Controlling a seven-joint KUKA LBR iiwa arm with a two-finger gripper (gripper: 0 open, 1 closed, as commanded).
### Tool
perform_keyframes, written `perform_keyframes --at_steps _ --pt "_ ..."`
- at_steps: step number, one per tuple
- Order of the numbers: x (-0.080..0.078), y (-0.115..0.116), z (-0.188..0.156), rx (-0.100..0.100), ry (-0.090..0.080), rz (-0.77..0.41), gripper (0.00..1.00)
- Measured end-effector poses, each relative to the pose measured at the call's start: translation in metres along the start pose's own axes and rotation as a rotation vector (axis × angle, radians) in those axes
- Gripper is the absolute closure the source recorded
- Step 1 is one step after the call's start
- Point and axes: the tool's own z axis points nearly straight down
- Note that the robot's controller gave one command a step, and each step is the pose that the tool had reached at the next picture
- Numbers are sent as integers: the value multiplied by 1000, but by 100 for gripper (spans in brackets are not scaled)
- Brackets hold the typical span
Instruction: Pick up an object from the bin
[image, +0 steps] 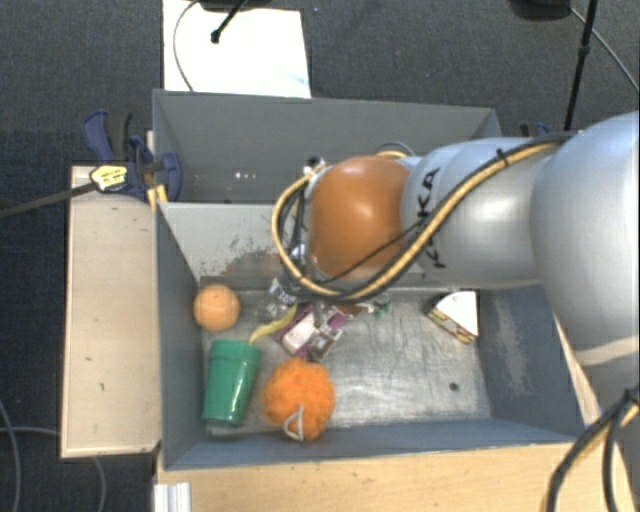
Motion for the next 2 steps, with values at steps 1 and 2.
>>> perform_keyframes --at_steps 1,2 --pt "0 0 0 0 1 4 100" --pt "0 0 0 -1 2 8 100"
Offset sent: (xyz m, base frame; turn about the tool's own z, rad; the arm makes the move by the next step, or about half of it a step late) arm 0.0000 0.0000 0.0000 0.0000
